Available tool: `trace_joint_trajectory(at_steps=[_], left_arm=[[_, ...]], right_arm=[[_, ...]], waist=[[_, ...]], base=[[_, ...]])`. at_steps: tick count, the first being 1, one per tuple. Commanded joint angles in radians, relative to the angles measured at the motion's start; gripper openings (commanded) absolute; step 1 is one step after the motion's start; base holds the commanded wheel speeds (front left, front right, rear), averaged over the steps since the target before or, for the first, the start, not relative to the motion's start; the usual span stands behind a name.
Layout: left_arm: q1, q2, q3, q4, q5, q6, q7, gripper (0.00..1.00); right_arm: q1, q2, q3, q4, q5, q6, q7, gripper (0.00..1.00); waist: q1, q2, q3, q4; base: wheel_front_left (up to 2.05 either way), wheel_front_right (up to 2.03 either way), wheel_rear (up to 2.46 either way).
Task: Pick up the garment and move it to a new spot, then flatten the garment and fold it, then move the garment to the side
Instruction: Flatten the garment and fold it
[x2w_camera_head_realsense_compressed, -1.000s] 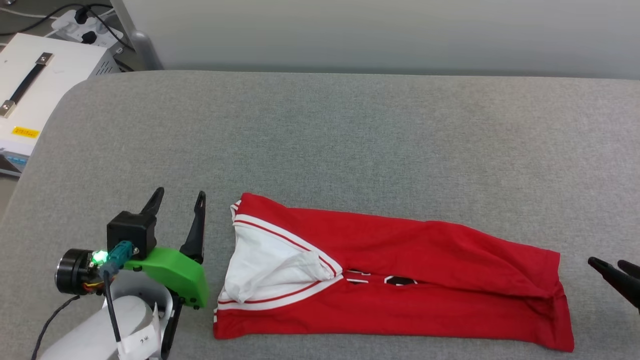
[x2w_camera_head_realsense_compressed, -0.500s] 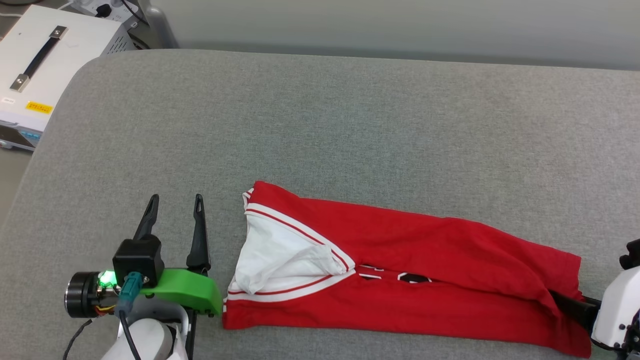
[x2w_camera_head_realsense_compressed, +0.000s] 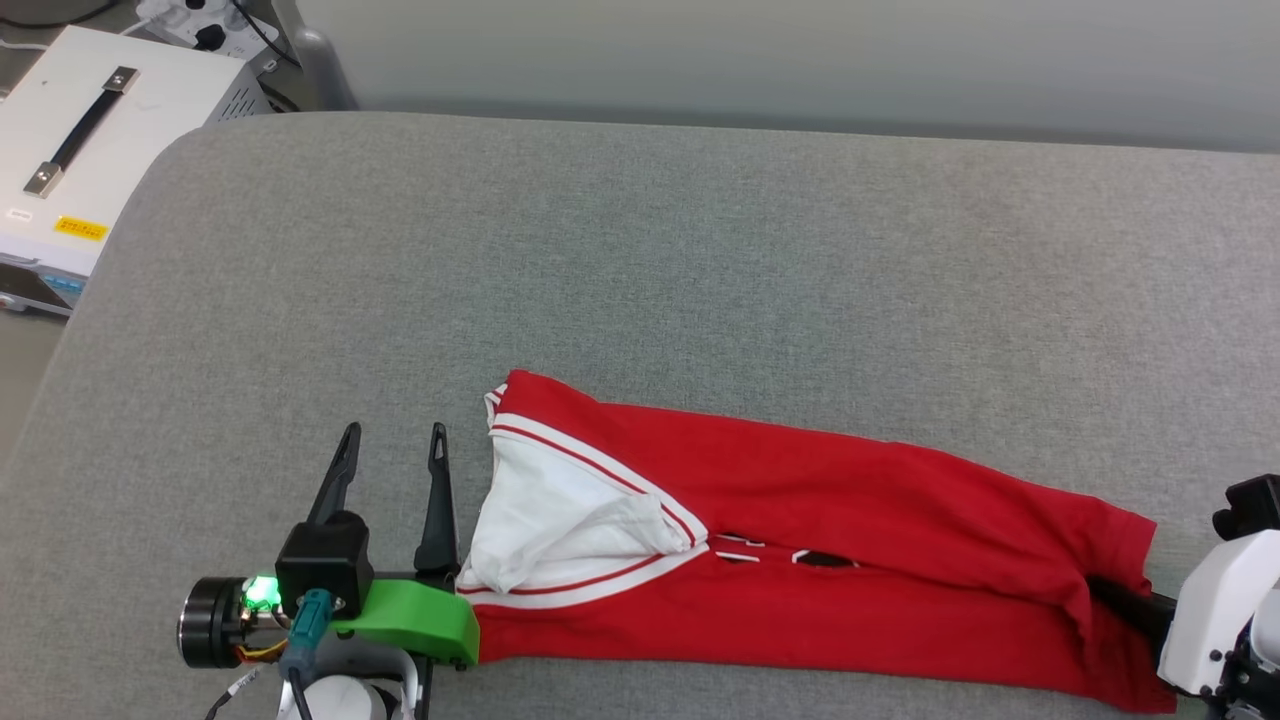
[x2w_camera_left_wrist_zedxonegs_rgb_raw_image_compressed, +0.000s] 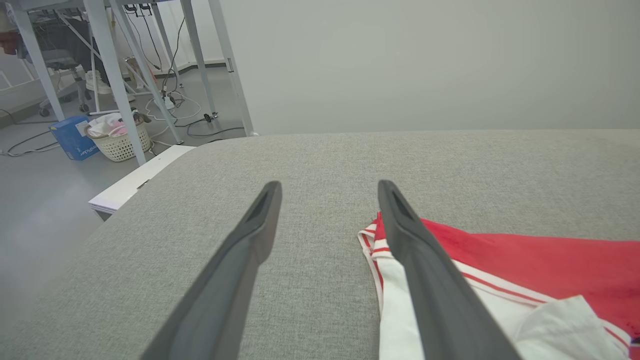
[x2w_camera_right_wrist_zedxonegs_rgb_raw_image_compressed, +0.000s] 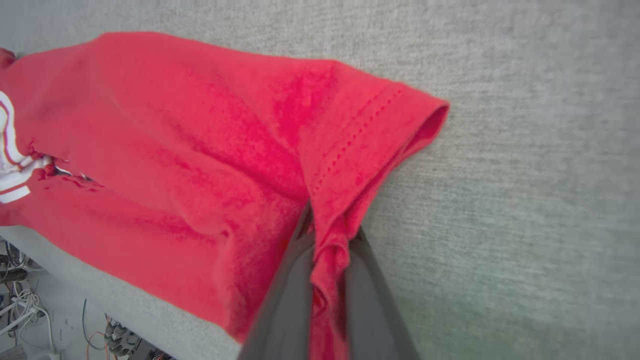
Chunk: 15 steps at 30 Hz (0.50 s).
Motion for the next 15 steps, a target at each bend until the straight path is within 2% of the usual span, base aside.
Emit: trace_joint_trajectory(at_steps=[1, 10, 15], left_arm=[[0.021, -0.012, 0.014, 0.002, 0.015, -0.014, -0.006, 1.00], [0.046, -0.050, 0.076, 0.014, 0.078, -0.078, -0.006, 1.00], [0.059, -0.068, 0.097, 0.016, 0.101, -0.103, -0.006, 1.00]], right_arm=[[0.000, -0.018, 0.002, 0.020, 0.007, -0.002, -0.005, 0.00], [0.022, -0.155, -0.076, 0.071, 0.030, -0.002, -0.042, 0.00], [0.050, -0.194, -0.093, 0.050, 0.052, -0.002, -0.022, 0.00]], waist=[[0.0000, 0.0000, -0.009, -0.005], [0.0000, 0.0000, -0.034, -0.010], [0.0000, 0.0000, -0.049, -0.008]], base=[[0.00, 0.00, 0.00], [0.00, 0.00, 0.00], [0.00, 0.00, 0.00]])
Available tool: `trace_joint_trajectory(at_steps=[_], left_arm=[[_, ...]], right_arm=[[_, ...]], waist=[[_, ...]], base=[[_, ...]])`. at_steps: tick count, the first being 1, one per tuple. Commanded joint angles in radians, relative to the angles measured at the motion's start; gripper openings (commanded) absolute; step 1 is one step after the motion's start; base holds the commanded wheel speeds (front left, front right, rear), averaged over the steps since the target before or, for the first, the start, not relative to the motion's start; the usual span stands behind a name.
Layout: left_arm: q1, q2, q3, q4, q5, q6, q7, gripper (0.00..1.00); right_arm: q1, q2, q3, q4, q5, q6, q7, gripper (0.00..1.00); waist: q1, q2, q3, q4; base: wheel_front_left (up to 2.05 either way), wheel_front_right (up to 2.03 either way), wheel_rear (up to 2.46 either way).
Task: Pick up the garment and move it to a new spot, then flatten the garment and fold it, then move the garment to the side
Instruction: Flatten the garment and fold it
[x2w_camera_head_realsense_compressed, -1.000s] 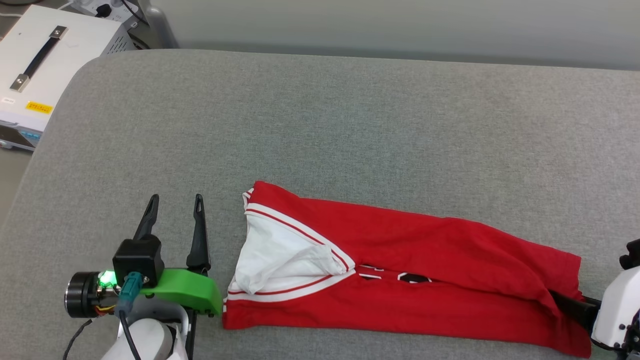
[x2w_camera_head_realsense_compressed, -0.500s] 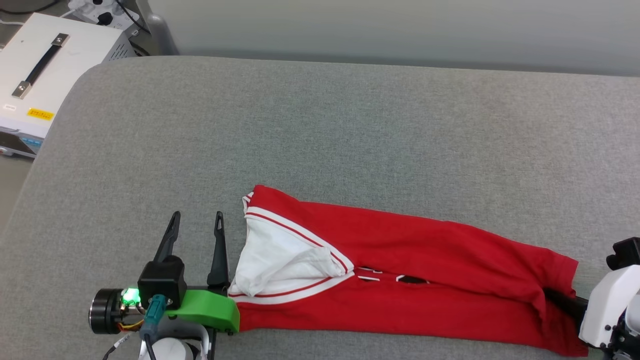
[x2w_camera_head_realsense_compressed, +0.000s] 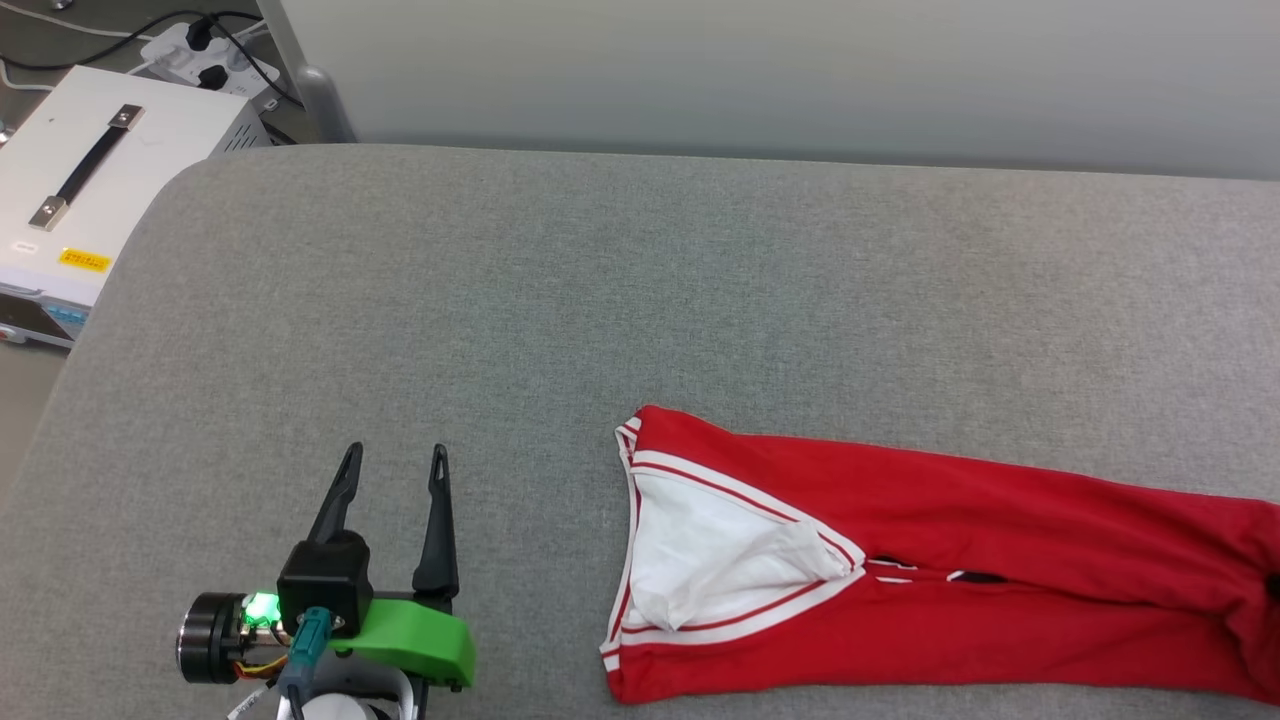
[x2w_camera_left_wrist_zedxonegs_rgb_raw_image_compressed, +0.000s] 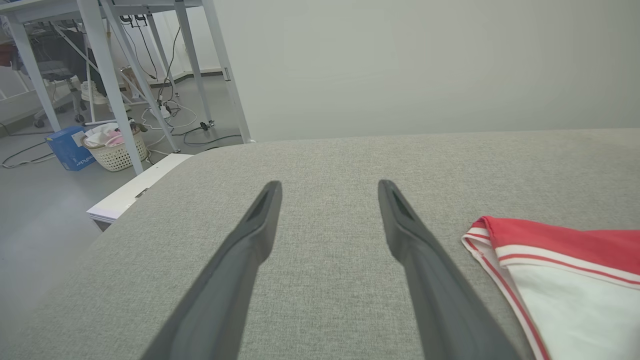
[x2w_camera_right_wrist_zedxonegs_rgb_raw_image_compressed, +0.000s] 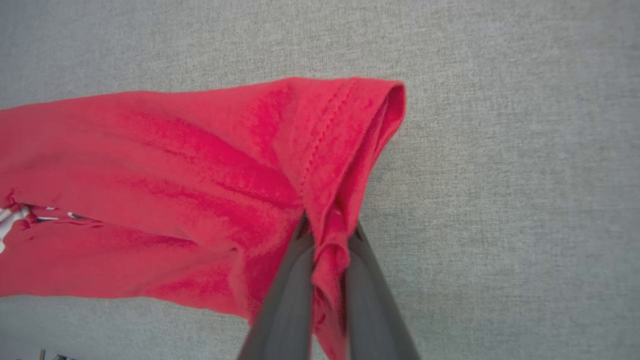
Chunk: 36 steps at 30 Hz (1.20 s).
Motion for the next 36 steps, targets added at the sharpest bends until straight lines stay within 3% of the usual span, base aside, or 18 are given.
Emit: trace_joint_trajectory(at_steps=[1, 11, 18, 26, 36], left_arm=[[0.020, -0.010, 0.008, 0.001, 0.015, -0.009, -0.006, 1.00], [0.038, -0.036, 0.041, -0.003, 0.047, -0.043, -0.006, 1.00], [0.015, -0.053, 0.048, -0.003, 0.064, -0.068, -0.006, 1.00], [-0.015, -0.073, 0.048, 0.001, 0.079, -0.086, -0.006, 1.00], [-0.050, -0.090, 0.056, 0.006, 0.088, -0.098, -0.006, 1.00]], right_arm=[[0.015, -0.004, -0.002, -0.024, 0.014, -0.001, 0.007, 0.00], [0.019, 0.027, 0.020, -0.321, 0.051, -0.001, 0.077, 0.00], [-0.092, 0.098, 0.115, -0.449, -0.034, -0.001, 0.177, 0.00], [-0.290, 0.214, 0.313, -0.439, -0.111, -0.001, 0.264, 0.00], [-0.501, 0.364, 0.537, -0.313, -0.125, -0.001, 0.252, 0.00]], waist=[[0.0000, -0.0001, -0.006, 0.001], [0.0000, -0.0001, -0.017, 0.004], [0.0000, -0.0001, 0.015, 0.019], [0.0000, -0.0001, 0.057, 0.046], [0.0000, -0.0001, 0.105, 0.072]], base=[[0.00, 0.00, 0.00], [0.00, 0.00, 0.00], [0.00, 0.00, 0.00], [0.00, 0.00, 0.00], [0.00, 0.00, 0.00]])
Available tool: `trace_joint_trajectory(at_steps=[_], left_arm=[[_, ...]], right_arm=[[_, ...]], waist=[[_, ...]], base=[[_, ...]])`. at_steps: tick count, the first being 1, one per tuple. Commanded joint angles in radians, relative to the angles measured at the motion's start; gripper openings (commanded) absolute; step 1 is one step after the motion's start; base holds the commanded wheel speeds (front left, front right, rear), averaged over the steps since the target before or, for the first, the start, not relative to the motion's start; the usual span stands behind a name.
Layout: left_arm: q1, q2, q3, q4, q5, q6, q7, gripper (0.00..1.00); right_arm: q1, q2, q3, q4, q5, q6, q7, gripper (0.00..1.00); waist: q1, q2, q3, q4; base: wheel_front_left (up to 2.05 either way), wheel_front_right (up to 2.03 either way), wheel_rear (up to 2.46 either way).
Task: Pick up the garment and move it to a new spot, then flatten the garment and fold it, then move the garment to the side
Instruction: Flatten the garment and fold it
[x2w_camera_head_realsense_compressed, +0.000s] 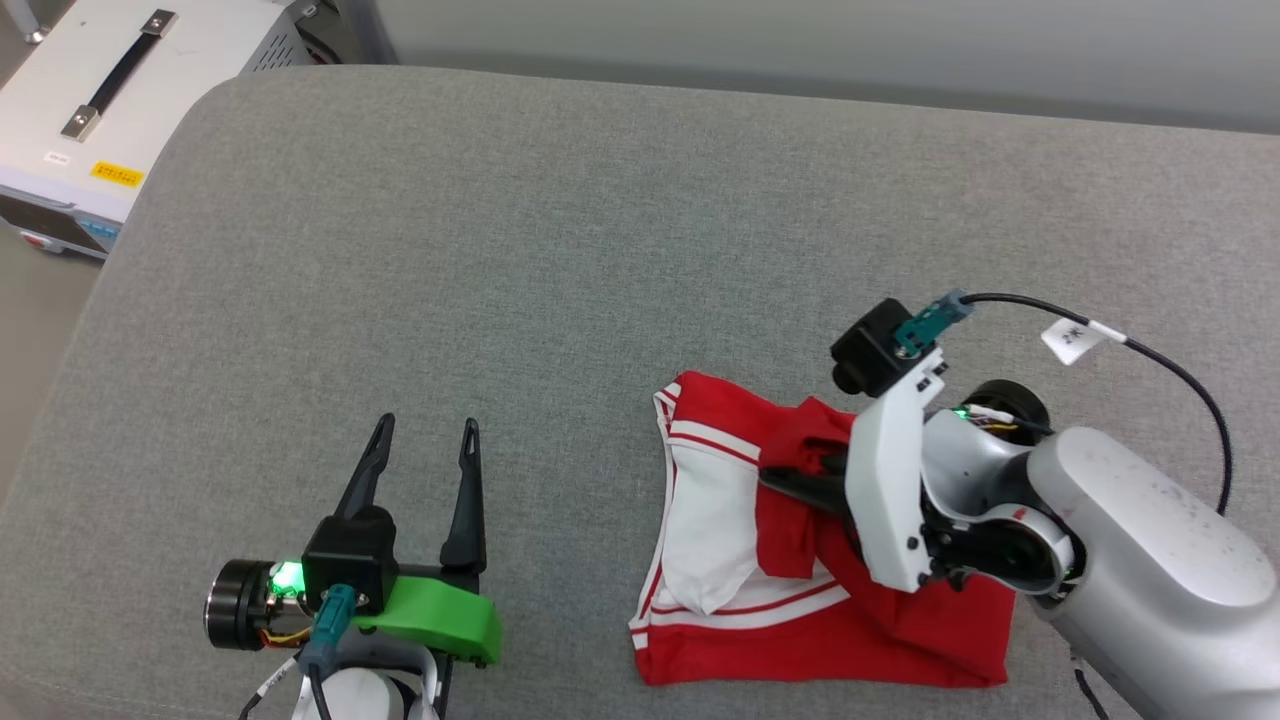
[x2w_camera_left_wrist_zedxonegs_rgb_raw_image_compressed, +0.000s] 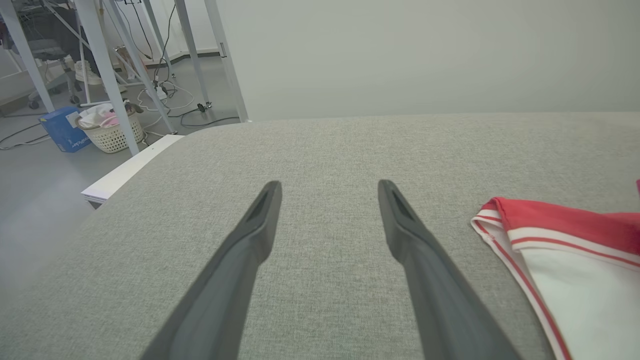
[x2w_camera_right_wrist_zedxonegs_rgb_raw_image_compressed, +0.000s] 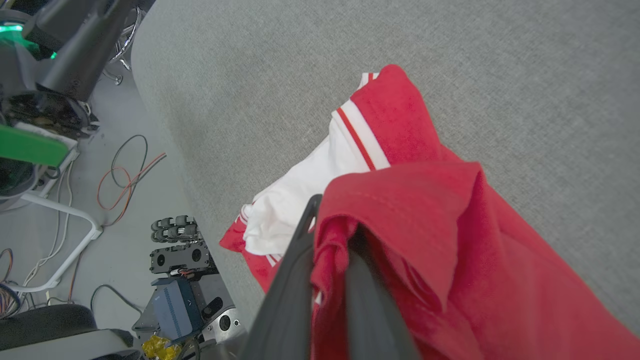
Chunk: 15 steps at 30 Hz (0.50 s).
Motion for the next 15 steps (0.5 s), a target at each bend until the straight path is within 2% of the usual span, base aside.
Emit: trace_joint_trajectory(at_steps=[1, 10, 13, 14, 15], left_arm=[[-0.023, -0.007, 0.002, 0.001, 0.009, -0.005, -0.006, 1.00], [-0.053, -0.021, -0.002, 0.003, 0.017, -0.007, -0.006, 1.00], [-0.053, -0.023, 0.002, 0.005, 0.018, -0.007, -0.006, 1.00], [-0.052, -0.023, 0.005, 0.006, 0.018, -0.007, -0.006, 1.00], [-0.049, -0.023, 0.008, 0.007, 0.019, -0.007, -0.006, 1.00]], right_arm=[[-0.030, 0.016, 0.024, 0.023, -0.001, -0.001, -0.012, 0.00], [-0.083, 0.066, 0.200, 0.261, -0.021, -0.001, -0.101, 0.00], [-0.088, 0.062, 0.228, 0.290, -0.003, -0.001, -0.146, 0.00], [-0.093, 0.059, 0.234, 0.289, 0.000, -0.001, -0.164, 0.37], [-0.096, 0.055, 0.238, 0.282, 0.007, -0.001, -0.189, 0.92]], waist=[[-0.0001, 0.0000, 0.016, 0.008], [-0.0001, 0.0000, 0.050, 0.020], [-0.0001, 0.0000, 0.045, 0.014], [-0.0001, 0.0000, 0.041, 0.011], [-0.0001, 0.0000, 0.034, 0.007]], base=[[0.00, 0.00, 0.00], [0.00, 0.00, 0.00], [0.00, 0.00, 0.00], [0.00, 0.00, 0.00], [0.00, 0.00, 0.00]])
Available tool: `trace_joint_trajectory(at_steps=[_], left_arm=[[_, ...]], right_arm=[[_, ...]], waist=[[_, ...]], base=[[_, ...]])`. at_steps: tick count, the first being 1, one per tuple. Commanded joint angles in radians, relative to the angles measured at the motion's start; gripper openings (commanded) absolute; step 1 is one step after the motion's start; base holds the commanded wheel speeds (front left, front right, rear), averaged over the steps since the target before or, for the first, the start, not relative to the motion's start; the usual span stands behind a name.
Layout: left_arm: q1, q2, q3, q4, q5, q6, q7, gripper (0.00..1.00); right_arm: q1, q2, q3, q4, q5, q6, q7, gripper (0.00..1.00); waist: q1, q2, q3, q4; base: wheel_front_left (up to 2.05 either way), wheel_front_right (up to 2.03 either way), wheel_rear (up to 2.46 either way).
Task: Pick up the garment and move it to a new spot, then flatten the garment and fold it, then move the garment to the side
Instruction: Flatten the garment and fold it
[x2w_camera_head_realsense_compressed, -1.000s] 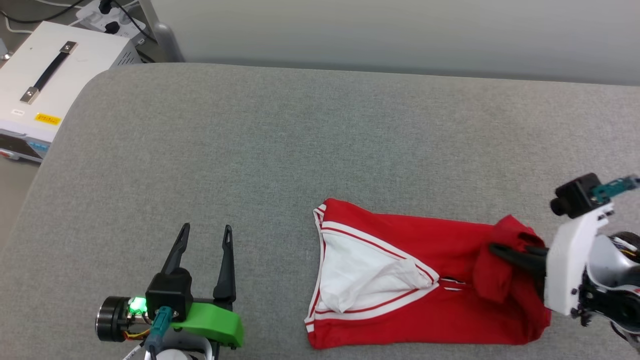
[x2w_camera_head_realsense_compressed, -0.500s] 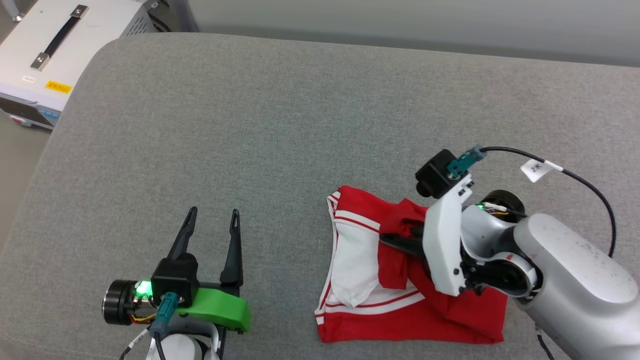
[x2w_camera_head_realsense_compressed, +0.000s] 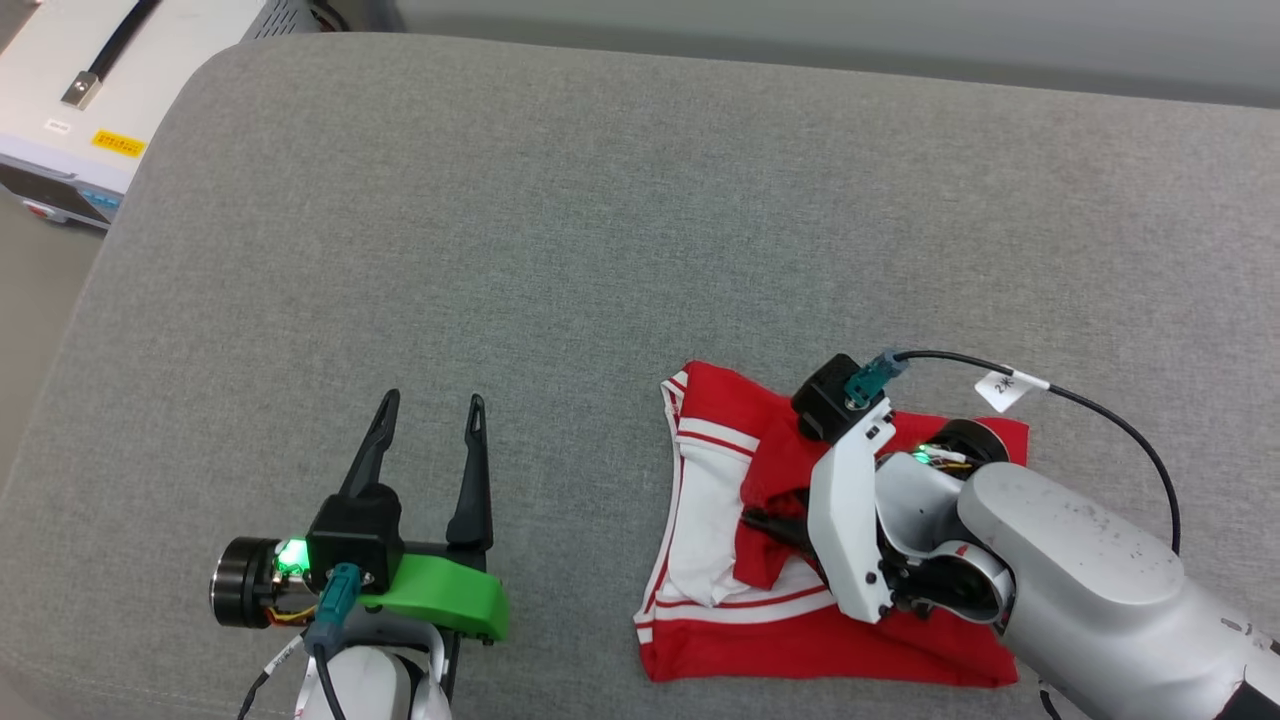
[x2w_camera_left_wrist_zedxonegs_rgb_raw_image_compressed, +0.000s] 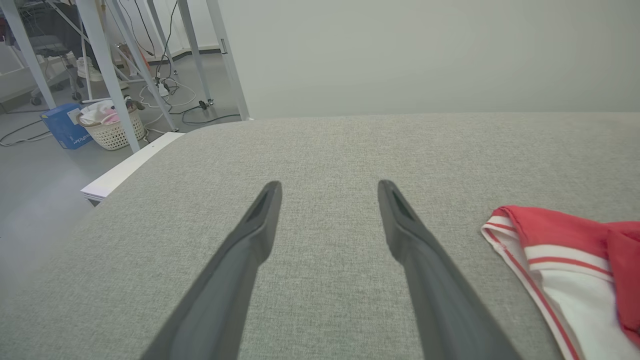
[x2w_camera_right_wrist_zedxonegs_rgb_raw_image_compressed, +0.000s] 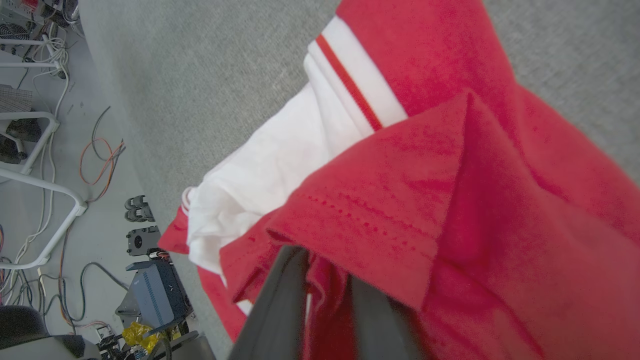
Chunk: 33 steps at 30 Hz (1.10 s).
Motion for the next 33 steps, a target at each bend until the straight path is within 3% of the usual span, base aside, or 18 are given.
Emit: trace_joint_trajectory(at_steps=[1, 8, 15, 19, 23, 27, 32, 33], left_arm=[[-0.008, -0.003, 0.005, 0.002, 0.009, -0.003, -0.006, 1.00], [0.011, -0.004, 0.014, 0.003, 0.015, -0.008, -0.006, 1.00], [0.022, 0.004, 0.035, -0.005, 0.015, -0.009, -0.006, 1.00], [0.031, 0.007, 0.045, -0.005, 0.013, -0.011, -0.006, 1.00], [0.037, 0.007, 0.050, -0.003, 0.010, -0.015, -0.006, 1.00], [0.051, 0.006, 0.052, 0.001, 0.010, -0.018, -0.006, 1.00], [0.072, 0.005, 0.051, 0.001, 0.011, -0.019, -0.006, 1.00], [0.079, 0.005, 0.049, -0.002, 0.012, -0.021, -0.006, 1.00]], right_arm=[[-0.011, -0.016, 0.006, 0.001, 0.015, -0.001, -0.031, 1.00], [-0.018, -0.101, -0.014, -0.094, 0.023, -0.001, -0.240, 1.00], [0.018, -0.198, -0.150, -0.153, -0.046, -0.001, -0.462, 1.00], [0.067, -0.203, -0.265, -0.119, -0.143, -0.001, -0.602, 1.00], [0.128, -0.181, -0.403, -0.055, -0.288, -0.001, -0.729, 1.00], [0.215, -0.120, -0.571, -0.043, -0.414, -0.001, -0.768, 1.00], [0.358, -0.006, -0.795, -0.144, -0.553, -0.001, -0.773, 1.00], [0.425, 0.044, -0.866, -0.197, -0.606, -0.001, -0.773, 1.00]], waist=[[-0.0001, 0.0000, -0.015, -0.011], [-0.0001, 0.0000, -0.068, -0.041], [-0.0001, 0.0000, -0.112, -0.078], [-0.0001, 0.0000, -0.131, -0.102], [-0.0001, 0.0000, -0.148, -0.120], [-0.0001, 0.0000, -0.168, -0.131], [-0.0001, 0.0000, -0.189, -0.139], [-0.0001, 0.0000, -0.196, -0.141]], base=[[0.00, 0.00, 0.00], [0.00, 0.00, 0.00], [0.00, 0.00, 0.00], [0.00, 0.00, 0.00], [0.00, 0.00, 0.00], [0.00, 0.00, 0.00], [0.00, 0.00, 0.00], [0.00, 0.00, 0.00]])
